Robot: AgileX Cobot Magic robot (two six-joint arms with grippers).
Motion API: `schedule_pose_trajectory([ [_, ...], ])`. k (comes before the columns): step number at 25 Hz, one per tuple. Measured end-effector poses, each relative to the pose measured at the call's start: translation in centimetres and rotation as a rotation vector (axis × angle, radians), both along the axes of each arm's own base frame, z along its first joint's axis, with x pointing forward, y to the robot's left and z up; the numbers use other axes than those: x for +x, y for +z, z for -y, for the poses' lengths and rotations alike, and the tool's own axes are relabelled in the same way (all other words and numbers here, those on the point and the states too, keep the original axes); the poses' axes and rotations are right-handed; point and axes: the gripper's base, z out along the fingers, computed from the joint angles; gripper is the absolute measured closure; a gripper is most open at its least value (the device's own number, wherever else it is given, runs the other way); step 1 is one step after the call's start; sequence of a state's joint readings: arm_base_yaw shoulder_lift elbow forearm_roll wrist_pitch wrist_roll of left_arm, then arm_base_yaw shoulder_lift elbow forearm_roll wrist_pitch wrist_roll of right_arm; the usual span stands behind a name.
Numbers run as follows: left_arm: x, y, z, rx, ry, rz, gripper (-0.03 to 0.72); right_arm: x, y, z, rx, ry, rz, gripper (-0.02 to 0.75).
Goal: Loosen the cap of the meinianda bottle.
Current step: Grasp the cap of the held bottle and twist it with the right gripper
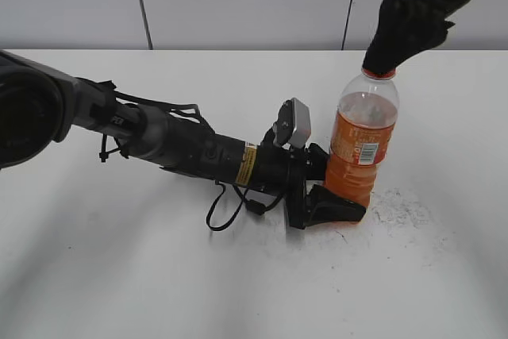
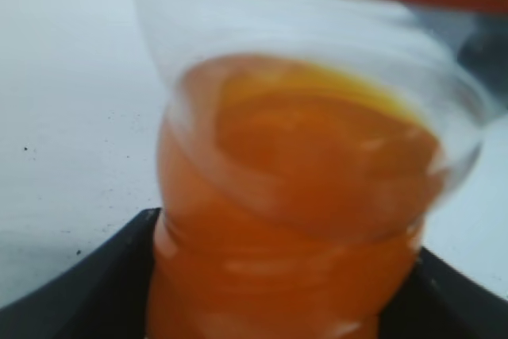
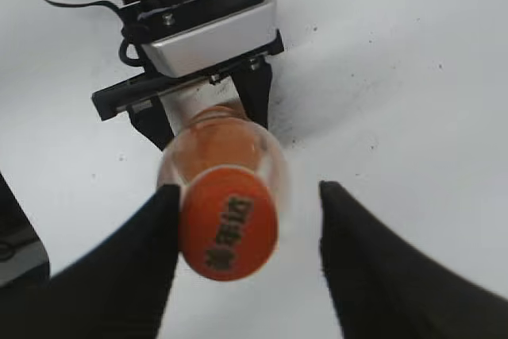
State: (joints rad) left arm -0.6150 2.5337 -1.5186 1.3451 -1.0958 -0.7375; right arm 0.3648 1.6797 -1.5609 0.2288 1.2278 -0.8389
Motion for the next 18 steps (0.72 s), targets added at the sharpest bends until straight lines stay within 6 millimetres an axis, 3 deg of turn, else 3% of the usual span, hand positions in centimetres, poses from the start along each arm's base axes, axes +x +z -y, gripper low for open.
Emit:
schedule_pose_trajectory([
  [1,-0.02,0.00,0.00,0.000,-0.002,0.000,0.125,0.01,-0.04,0.03,0.010,-0.059,-0.018,0.271],
  [3,-0.03,-0.01,-0.01,0.001,-0.004,0.002,0.125,0.02,-0.04,0.05,0.042,-0.211,-0.067,0.147],
  [5,-0.03,-0.01,-0.01,0.001,-0.005,0.004,0.125,0.03,-0.04,0.07,0.086,-0.410,-0.132,0.122],
  [7,-0.04,-0.02,-0.01,0.002,-0.006,0.004,0.125,0.03,-0.04,0.07,0.124,-0.574,-0.186,0.150],
  [8,-0.05,-0.02,-0.01,0.002,-0.006,0.004,0.125,0.03,-0.04,0.07,0.154,-0.709,-0.231,0.209],
  [11,-0.04,-0.01,-0.01,0.002,-0.007,0.005,0.125,0.02,-0.04,0.06,0.181,-0.821,-0.269,0.372],
  [13,-0.04,0.00,-0.01,0.002,-0.006,0.003,0.125,0.00,-0.03,0.01,0.187,-0.827,-0.275,0.474],
  [16,-0.04,0.00,-0.01,0.002,-0.006,0.002,0.125,0.01,-0.02,-0.01,0.174,-0.763,-0.254,0.473],
  [18,-0.04,-0.01,-0.01,0.003,-0.007,0.003,0.125,-0.02,-0.01,-0.07,0.147,-0.615,-0.209,0.473],
])
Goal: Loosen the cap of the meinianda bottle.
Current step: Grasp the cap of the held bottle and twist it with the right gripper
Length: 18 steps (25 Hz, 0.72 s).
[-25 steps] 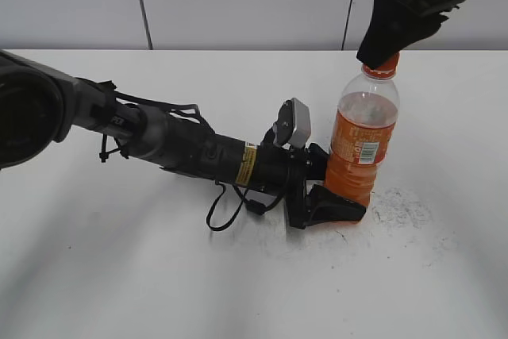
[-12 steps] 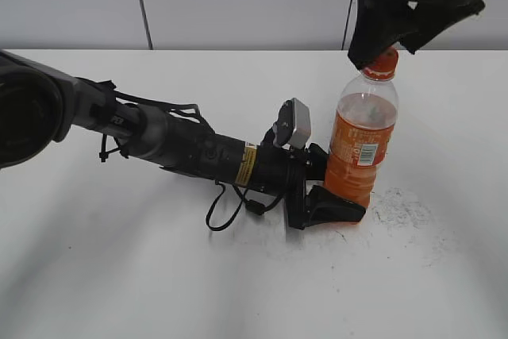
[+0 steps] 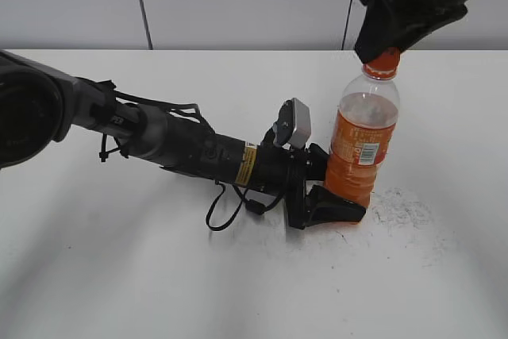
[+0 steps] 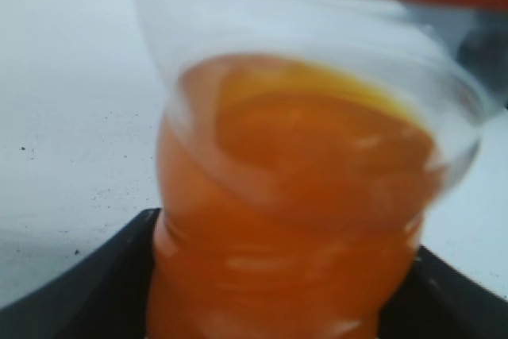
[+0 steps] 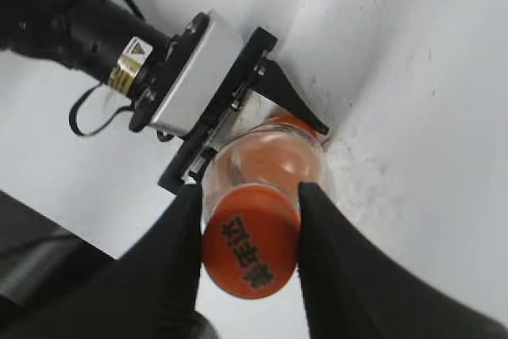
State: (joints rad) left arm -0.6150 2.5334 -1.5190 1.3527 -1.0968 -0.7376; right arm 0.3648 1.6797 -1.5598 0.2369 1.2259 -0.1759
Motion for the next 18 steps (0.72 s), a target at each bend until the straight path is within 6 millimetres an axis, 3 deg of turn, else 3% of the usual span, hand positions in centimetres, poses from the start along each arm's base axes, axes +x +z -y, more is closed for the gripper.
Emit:
schedule_pose_trajectory([
  [4,0.00,-0.01,0.00,0.001,0.000,0.001,0.125,-0.07,0.04,-0.16,-0.090,0.487,0.164,0.473],
  [8,0.01,0.04,0.01,0.001,-0.001,0.002,0.125,-0.10,0.08,-0.21,-0.119,0.651,0.220,0.473],
  [10,0.01,0.04,0.01,0.001,-0.001,0.002,0.125,-0.11,0.07,-0.21,-0.116,0.637,0.214,0.454],
  [14,-0.02,0.04,0.00,0.001,-0.004,0.004,0.125,-0.03,0.00,-0.03,-0.089,0.410,0.137,0.206],
  [16,-0.01,0.03,0.00,0.001,-0.004,0.005,0.125,-0.02,-0.01,0.01,-0.060,0.261,0.087,0.162],
  [18,-0.01,0.03,0.00,0.002,-0.005,0.006,0.125,-0.02,-0.01,0.01,-0.027,0.113,0.037,0.169],
])
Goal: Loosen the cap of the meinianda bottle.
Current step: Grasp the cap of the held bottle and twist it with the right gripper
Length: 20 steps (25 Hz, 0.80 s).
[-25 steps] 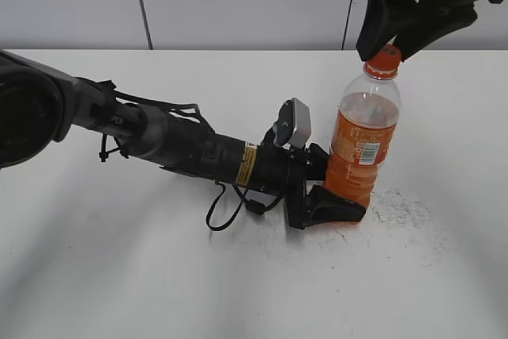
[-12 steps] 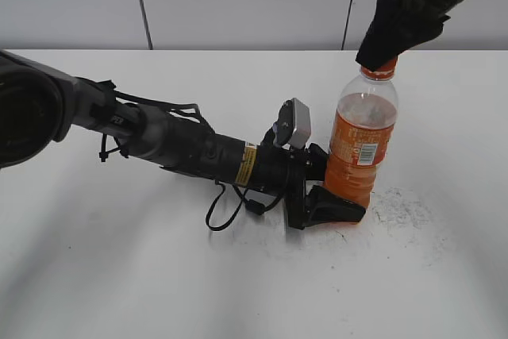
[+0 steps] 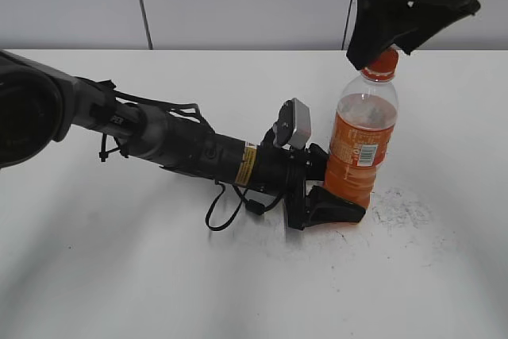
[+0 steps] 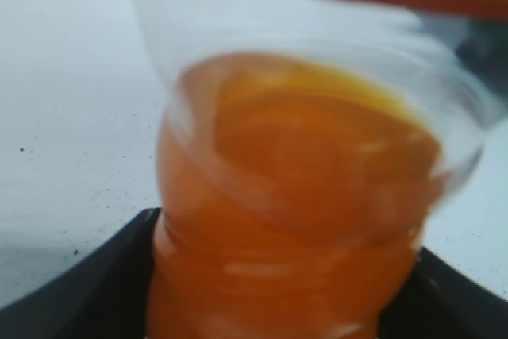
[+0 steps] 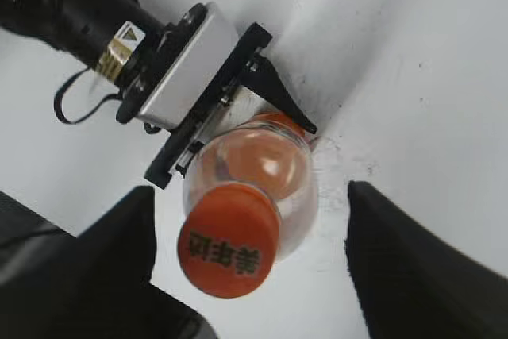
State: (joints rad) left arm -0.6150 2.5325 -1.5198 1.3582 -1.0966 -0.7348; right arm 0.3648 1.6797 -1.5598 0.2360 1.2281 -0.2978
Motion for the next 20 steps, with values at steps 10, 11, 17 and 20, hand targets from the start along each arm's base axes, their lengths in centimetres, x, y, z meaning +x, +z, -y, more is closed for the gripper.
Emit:
schedule_pose_trajectory([
  [10,0.00,0.00,0.00,0.000,0.000,-0.002,0.125,-0.02,0.03,-0.09,0.045,-0.154,-0.056,0.473],
  [11,0.00,0.00,0.00,0.000,0.000,-0.002,0.125,-0.03,0.03,-0.12,0.033,-0.088,-0.035,0.473],
  [17,-0.01,-0.01,0.00,0.001,-0.002,0.000,0.125,-0.11,0.07,-0.26,-0.069,0.452,0.148,0.473],
  [20,-0.01,-0.01,0.00,0.001,-0.002,0.000,0.125,-0.12,0.10,-0.27,-0.084,0.530,0.176,0.473],
])
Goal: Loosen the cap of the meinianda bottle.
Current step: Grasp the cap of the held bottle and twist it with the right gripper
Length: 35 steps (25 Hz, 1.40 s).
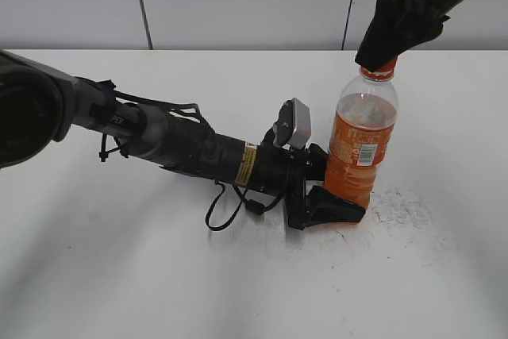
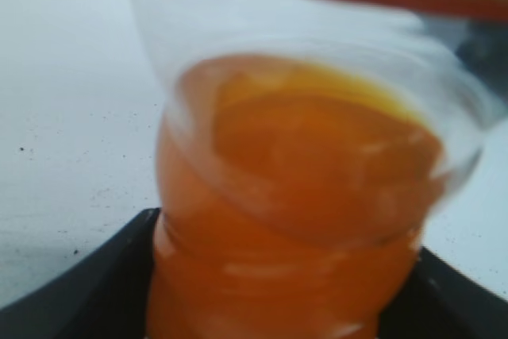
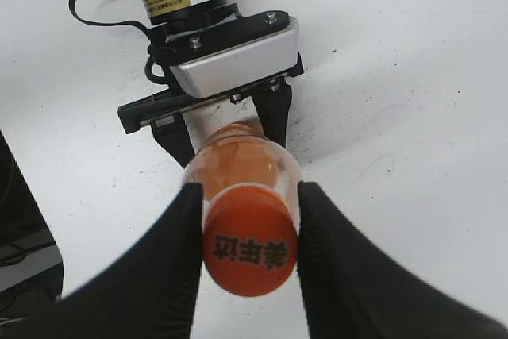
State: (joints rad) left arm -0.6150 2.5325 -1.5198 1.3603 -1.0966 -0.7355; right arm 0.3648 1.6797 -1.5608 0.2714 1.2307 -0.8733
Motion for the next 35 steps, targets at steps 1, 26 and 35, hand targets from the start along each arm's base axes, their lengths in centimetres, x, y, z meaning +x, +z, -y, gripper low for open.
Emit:
schedule_pose_trajectory([
  [1,0.00,0.00,0.00,0.000,0.000,0.000,0.125,0.00,0.00,0.00,0.000,0.001,0.000,0.473],
  [26,-0.03,-0.01,-0.01,0.001,-0.004,0.002,0.125,0.06,-0.04,0.07,0.079,-0.408,-0.145,0.475],
  [35,-0.02,-0.02,-0.01,0.002,-0.003,0.000,0.125,0.01,0.01,-0.02,0.003,-0.001,0.001,0.475],
])
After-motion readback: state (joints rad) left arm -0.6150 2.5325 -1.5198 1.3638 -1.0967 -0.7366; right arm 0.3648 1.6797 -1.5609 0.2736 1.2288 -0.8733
